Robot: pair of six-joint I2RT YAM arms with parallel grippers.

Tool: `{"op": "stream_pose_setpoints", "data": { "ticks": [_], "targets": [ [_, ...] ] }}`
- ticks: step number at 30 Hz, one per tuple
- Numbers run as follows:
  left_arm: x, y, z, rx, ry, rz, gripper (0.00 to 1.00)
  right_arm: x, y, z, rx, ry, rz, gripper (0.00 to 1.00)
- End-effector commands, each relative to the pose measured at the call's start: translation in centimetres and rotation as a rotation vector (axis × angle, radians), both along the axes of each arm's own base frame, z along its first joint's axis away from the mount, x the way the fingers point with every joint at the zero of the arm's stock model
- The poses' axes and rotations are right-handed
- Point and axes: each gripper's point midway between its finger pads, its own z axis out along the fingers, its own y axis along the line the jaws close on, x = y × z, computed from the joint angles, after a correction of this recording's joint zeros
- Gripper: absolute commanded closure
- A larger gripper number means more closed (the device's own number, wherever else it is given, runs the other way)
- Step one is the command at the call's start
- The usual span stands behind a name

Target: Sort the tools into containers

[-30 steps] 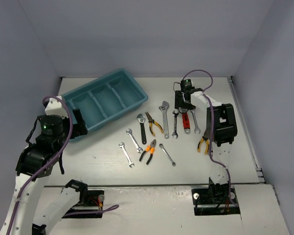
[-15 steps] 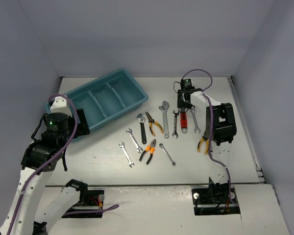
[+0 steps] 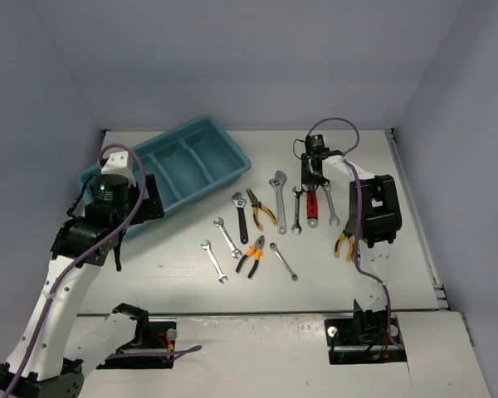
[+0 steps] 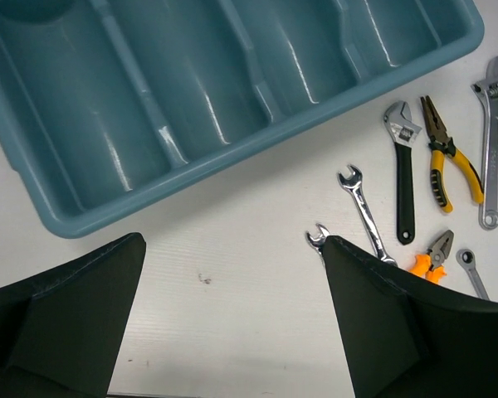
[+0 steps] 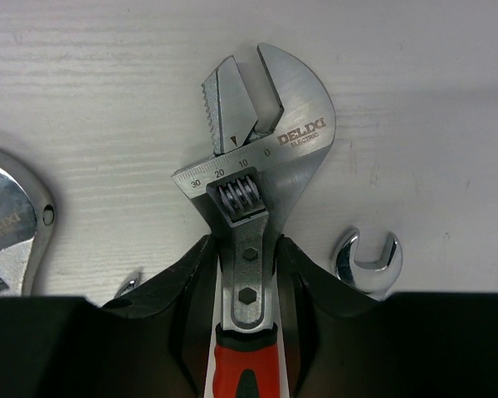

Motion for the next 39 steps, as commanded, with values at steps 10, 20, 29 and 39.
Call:
{"op": "stream_pose_setpoints", "data": {
  "ticks": [10,20,29,39],
  "targets": [
    [3.7,-4.4,3.6,-0.22,-0.141,-0.074,0.14,0.4,1.5,9.5,0.049,-0.265,0.085,1.0],
    [7.7,-7.5,3.6,-0.389,-0.238,-0.107,0.14,-0.4,4.2,10.9,0.144,-0.336,0.203,1.0],
    [10.8,-10.5,2.8,-0.451,-0.276,-0.172,0.14,-1.9,6.8,12.8,0.216,-0.384,0.315,1.0],
    [13.4,-17.8,2.1,-0.49,-0.3,-0.311,0.14,-4.0,10.2,14.7,0.309,-0.411,0.428,1.0]
  ]
}}
